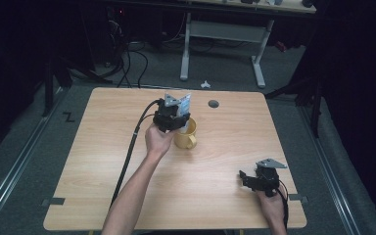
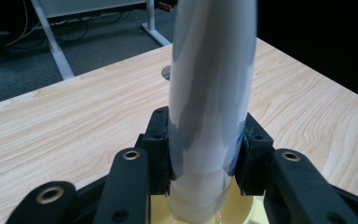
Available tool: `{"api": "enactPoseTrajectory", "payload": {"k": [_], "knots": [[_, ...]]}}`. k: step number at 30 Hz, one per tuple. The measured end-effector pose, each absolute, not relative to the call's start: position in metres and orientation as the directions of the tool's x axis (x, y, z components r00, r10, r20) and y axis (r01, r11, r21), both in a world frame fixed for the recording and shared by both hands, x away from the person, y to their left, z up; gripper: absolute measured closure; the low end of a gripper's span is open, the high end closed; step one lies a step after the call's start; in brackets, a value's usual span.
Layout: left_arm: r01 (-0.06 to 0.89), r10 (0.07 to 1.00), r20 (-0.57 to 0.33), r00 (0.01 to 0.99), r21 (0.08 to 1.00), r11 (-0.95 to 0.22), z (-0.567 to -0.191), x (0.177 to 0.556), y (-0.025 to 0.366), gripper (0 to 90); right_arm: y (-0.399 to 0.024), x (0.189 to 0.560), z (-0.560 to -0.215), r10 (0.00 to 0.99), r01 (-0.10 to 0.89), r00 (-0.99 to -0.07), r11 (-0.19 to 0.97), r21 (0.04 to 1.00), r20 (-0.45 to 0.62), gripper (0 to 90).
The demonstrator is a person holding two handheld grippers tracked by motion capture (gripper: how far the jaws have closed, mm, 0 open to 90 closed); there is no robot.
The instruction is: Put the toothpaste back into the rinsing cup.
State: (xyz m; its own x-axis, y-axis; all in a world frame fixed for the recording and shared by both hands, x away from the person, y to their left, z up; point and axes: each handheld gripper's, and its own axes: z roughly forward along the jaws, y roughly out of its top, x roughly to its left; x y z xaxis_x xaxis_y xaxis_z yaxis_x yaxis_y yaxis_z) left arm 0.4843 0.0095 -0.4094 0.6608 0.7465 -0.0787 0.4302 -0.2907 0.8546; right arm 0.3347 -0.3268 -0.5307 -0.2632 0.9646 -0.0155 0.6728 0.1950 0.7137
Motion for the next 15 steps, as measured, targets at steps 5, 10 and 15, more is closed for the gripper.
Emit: {"api": "enactPoseTrajectory", "payload": {"k": [5,10,15], "knots": [[0.436,0.75,-0.081,0.656,0.853,-0.288,-0.413,0.486,0.01,63.3,-0.327,0.335,-0.531,0.965,0.673,-0.263,0.195,0.714,-0.015,21.4],[0.451,0.758,-0.088,0.646,0.846,-0.286,-0.419,0.488,0.011,63.3,-0.327,0.335,-0.531,0.965,0.673,-0.263,0.195,0.714,-0.016,21.3],[0.455,0.759,-0.085,0.646,0.841,-0.292,-0.422,0.489,0.01,63.3,-0.327,0.335,-0.531,0.965,0.673,-0.263,0.195,0.714,-0.016,21.3]]}}
